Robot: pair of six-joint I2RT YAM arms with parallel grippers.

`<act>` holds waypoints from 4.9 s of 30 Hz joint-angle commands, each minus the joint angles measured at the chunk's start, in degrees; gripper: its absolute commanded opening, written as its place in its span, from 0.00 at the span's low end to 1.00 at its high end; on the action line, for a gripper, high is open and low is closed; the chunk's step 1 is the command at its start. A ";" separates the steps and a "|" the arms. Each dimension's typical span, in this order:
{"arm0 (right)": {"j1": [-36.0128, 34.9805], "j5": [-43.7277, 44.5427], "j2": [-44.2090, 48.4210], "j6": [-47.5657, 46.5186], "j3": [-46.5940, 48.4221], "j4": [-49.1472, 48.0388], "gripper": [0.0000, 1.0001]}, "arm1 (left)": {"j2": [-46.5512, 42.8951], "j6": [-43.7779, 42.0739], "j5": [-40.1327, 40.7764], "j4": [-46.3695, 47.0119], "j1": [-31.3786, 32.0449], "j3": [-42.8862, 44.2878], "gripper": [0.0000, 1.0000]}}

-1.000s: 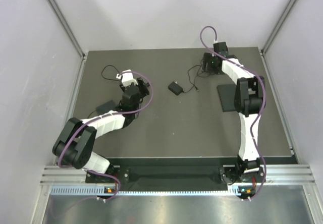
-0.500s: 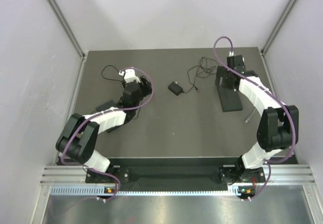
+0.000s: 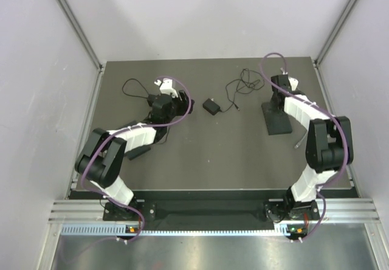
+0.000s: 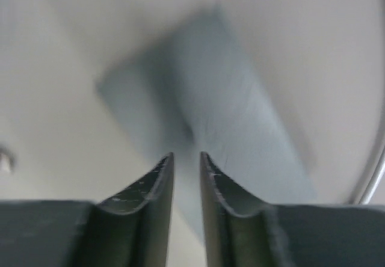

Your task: Pull the plug from the switch port

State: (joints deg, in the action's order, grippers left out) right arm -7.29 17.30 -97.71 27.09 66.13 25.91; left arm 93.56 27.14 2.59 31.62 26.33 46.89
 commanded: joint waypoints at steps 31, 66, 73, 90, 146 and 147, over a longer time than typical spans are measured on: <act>8.52 -12.89 -20.94 -6.44 21.77 -4.55 0.06 | 5.23 1.69 -9.53 1.43 -0.40 5.66 0.59; 10.62 2.04 8.34 -1.16 -4.79 -6.40 0.09 | 17.80 -0.42 -20.61 4.86 12.78 19.02 0.58; 13.53 -0.68 -3.00 -3.80 3.39 -8.07 0.08 | 17.97 -1.12 -19.38 3.46 12.87 19.29 0.58; 8.44 -18.52 -11.89 -10.82 7.70 -10.00 0.05 | 19.20 -1.21 -20.26 0.20 12.87 21.13 0.59; 8.78 -10.80 -3.62 -2.48 -0.83 -5.96 0.07 | 46.89 10.39 -21.31 -26.87 25.18 58.22 0.01; 8.78 -10.97 -4.24 -3.00 0.13 -5.70 0.07 | 46.72 10.39 -20.79 -26.70 25.53 57.96 0.01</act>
State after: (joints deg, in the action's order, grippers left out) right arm 3.25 14.37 -100.38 22.70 61.56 23.18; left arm 138.47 34.92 -12.47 3.11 45.87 102.63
